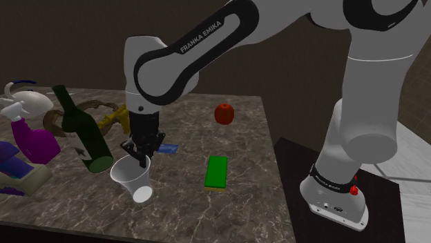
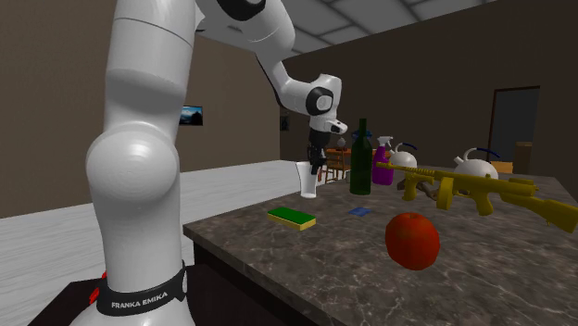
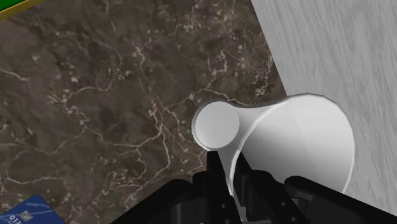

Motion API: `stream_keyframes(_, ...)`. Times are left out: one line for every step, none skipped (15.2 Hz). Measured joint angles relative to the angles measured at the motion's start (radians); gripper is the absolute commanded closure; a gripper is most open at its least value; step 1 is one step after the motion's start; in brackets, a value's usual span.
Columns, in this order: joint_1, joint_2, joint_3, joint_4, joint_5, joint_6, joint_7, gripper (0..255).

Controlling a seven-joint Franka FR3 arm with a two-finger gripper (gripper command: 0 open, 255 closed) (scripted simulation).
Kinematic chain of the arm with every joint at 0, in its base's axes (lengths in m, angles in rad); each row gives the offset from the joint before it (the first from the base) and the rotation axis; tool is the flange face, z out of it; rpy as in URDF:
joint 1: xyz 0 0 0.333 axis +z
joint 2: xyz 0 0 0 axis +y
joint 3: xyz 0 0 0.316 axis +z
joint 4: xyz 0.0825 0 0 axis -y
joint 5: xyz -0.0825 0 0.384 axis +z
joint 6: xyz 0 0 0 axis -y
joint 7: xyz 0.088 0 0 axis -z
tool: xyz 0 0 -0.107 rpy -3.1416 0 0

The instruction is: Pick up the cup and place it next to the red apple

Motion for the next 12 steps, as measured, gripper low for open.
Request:
stream_keyframes(-0.001,-0.007,0.0,0.003,0.001,-0.01,0.001,255)
stream_keyframes(-0.001,-0.011,0.001,0.011,0.001,-0.021,0.004,255)
stream_keyframes(-0.002,-0.013,0.0,0.024,-0.001,-0.035,0.006,255)
stream_keyframes(-0.004,-0.022,0.0,0.025,0.002,-0.046,0.006,255)
stream_keyframes(-0.004,-0.029,0.0,0.031,0.003,-0.057,0.009,255)
stream_keyframes(-0.004,-0.033,0.0,0.039,0.003,-0.069,0.011,255)
stream_keyframes(-0.006,-0.045,0.001,0.041,0.006,-0.083,0.012,255)
stream_keyframes(-0.006,-0.048,0.001,0.05,0.005,-0.095,0.014,255)
stream_keyframes(-0.008,-0.05,0.0,0.061,0.004,-0.107,0.016,255)
stream_keyframes(-0.008,-0.059,0.0,0.065,0.006,-0.119,0.018,255)
stream_keyframes(-0.008,-0.06,0.0,0.077,0.005,-0.132,0.022,255)
stream_keyframes(-0.008,-0.067,0.001,0.082,0.006,-0.143,0.024,255)
